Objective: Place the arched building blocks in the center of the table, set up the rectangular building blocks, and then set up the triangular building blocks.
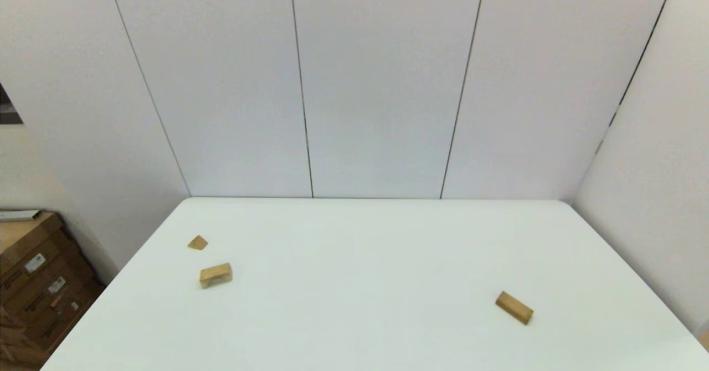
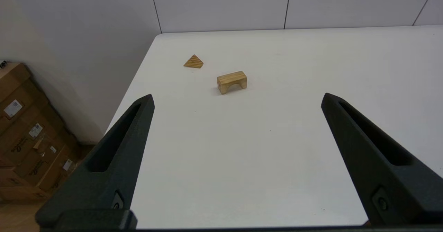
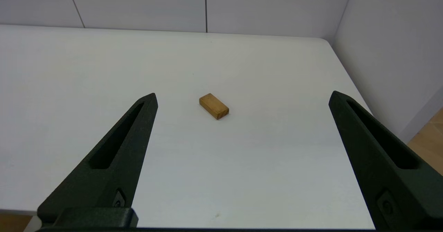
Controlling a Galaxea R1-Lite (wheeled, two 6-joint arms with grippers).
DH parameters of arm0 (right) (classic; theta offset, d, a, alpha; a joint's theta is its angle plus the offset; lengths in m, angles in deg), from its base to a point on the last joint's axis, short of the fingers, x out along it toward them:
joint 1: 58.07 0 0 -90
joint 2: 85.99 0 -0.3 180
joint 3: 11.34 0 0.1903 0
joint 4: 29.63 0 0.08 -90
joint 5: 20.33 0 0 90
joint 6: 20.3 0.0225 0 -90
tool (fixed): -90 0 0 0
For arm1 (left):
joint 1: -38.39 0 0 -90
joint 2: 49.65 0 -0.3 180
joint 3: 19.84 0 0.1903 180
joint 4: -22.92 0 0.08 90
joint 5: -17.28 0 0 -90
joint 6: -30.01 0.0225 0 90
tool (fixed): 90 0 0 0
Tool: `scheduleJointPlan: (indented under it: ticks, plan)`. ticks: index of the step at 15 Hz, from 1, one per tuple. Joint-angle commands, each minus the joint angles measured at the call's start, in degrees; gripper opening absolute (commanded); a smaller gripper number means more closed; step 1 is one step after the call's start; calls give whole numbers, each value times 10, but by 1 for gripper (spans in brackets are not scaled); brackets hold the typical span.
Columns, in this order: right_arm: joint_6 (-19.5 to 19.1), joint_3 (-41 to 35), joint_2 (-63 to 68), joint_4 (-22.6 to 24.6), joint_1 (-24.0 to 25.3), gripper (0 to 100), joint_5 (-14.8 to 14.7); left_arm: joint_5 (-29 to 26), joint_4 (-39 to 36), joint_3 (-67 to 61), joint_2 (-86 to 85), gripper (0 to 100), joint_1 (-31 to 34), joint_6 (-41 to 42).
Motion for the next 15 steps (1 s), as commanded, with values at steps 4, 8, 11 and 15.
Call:
scheduleJointPlan:
  ticks: [4, 8, 11, 15]
  plan:
    - [0, 0, 1, 0, 0, 100, 1, 0, 0, 0, 1, 100, 0, 0]
    - [0, 0, 1, 0, 0, 100, 1, -1, 0, 0, 1, 100, 0, -3]
    - [-1, 0, 1, 0, 0, 100, 1, -1, 0, 0, 1, 100, 0, 1]
    - [0, 0, 1, 0, 0, 100, 1, 1, 1, 1, 1, 100, 0, 3]
